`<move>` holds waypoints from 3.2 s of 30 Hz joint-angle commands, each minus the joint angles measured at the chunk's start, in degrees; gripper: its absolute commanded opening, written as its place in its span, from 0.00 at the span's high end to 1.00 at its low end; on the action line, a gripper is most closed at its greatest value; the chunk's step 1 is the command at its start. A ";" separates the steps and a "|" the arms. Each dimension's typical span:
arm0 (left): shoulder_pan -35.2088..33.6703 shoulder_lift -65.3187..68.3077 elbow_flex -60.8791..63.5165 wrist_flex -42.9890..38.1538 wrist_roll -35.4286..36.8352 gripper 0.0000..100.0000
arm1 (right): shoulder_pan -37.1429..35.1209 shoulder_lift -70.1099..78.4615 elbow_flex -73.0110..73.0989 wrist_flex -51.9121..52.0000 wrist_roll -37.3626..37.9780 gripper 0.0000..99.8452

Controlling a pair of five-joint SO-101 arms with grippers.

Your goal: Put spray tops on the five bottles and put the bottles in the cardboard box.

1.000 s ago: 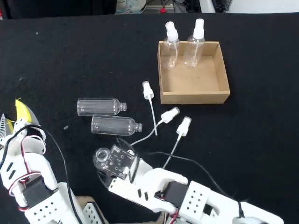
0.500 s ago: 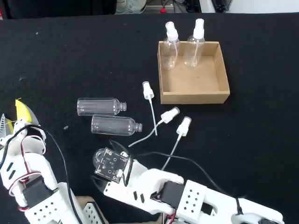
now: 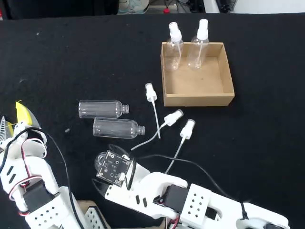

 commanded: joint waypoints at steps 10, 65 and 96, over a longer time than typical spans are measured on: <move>-0.48 -0.09 -0.57 -1.41 0.18 0.82 | 2.99 0.22 -3.74 -1.23 0.70 0.84; 82.95 67.25 -29.32 -9.23 -18.46 0.75 | 103.03 0.22 -36.88 43.25 26.46 0.88; 79.87 117.71 -69.49 -10.55 -6.86 0.76 | 103.21 0.31 -35.30 41.14 26.37 0.88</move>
